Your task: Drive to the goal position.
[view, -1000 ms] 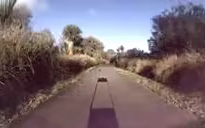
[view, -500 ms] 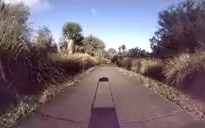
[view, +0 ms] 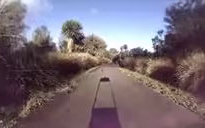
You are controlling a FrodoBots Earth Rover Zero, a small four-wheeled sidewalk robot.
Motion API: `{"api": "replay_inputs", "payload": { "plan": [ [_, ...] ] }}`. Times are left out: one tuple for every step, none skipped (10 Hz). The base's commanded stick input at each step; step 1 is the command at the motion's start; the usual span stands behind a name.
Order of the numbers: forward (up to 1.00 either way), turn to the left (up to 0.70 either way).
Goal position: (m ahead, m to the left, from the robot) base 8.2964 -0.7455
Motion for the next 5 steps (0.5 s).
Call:
{"api": "replay_inputs", "payload": {
  "plan": [
    [1.00,-0.08],
    [1.00,0.00],
    [1.00,0.00],
    [1.00,0.00],
    [1.00,0.00]
  ]
}}
